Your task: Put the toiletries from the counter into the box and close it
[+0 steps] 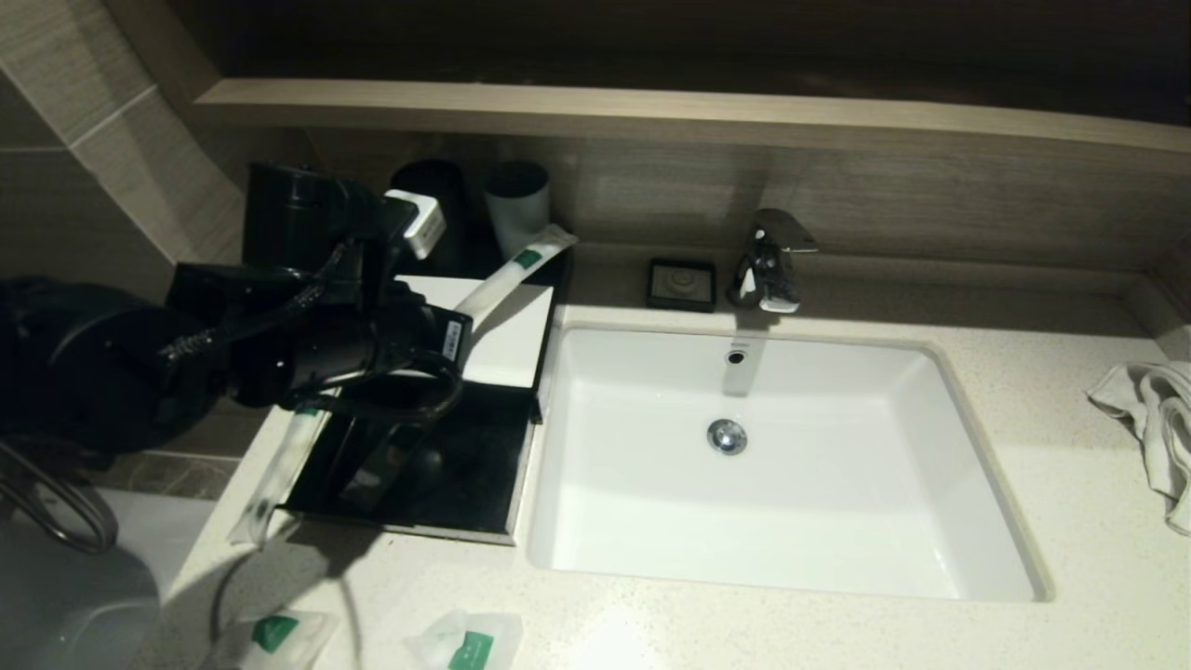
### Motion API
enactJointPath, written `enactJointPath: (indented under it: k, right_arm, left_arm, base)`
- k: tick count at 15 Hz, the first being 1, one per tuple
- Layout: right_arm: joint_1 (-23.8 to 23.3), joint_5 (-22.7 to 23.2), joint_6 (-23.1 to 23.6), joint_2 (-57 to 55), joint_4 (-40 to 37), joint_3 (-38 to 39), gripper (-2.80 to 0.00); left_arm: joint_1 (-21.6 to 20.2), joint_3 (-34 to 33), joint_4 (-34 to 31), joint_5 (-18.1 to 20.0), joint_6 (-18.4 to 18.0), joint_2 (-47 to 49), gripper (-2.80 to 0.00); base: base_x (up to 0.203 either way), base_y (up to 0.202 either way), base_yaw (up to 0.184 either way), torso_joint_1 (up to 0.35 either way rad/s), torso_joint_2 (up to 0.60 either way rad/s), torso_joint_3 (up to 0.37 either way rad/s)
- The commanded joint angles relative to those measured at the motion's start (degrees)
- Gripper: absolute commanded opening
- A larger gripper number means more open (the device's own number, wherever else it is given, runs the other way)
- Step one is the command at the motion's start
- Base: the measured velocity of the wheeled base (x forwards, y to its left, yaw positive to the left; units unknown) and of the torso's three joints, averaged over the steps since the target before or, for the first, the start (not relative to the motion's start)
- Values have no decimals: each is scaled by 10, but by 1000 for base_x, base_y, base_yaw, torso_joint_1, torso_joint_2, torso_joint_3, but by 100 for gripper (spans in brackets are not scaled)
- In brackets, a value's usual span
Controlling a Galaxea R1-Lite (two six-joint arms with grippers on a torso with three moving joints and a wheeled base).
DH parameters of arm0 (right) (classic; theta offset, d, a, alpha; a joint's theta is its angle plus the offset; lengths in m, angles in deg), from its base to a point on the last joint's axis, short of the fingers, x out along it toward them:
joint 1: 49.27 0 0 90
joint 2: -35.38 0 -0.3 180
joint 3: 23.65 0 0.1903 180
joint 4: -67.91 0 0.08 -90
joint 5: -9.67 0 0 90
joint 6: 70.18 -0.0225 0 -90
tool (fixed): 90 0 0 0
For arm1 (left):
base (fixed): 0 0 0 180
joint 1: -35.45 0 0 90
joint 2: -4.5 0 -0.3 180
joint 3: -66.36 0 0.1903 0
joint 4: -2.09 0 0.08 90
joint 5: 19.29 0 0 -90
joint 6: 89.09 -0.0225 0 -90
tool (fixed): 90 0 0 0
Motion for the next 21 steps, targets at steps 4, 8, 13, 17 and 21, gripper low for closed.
enactJointPath:
  k: [4, 8, 13, 17, 21]
  right_arm:
    - [0, 0, 0, -1, 0, 0, -280]
    - [0, 0, 0, -1, 0, 0, -280]
    - [0, 0, 0, 0, 0, 0, -280]
    - [0, 0, 0, 0, 0, 0, -280]
    - [0, 1, 0, -1, 0, 0, -280]
  left_arm:
    - [-1, -6, -44, -31, 35, -38, -280]
    - [-1, -16, -100, -70, 97, -86, -280]
    - [-1, -72, -113, -122, 127, -136, -280]
    - [1, -116, -130, -126, 142, -194, -280]
    - [4, -163, -182, -125, 157, -270, -280]
  base:
    - [0, 0, 0, 0, 0, 0]
    - [0, 0, 0, 0, 0, 0]
    - [0, 0, 0, 0, 0, 0]
    - [0, 0, 0, 0, 0, 0]
    - [0, 0, 0, 0, 0, 0]
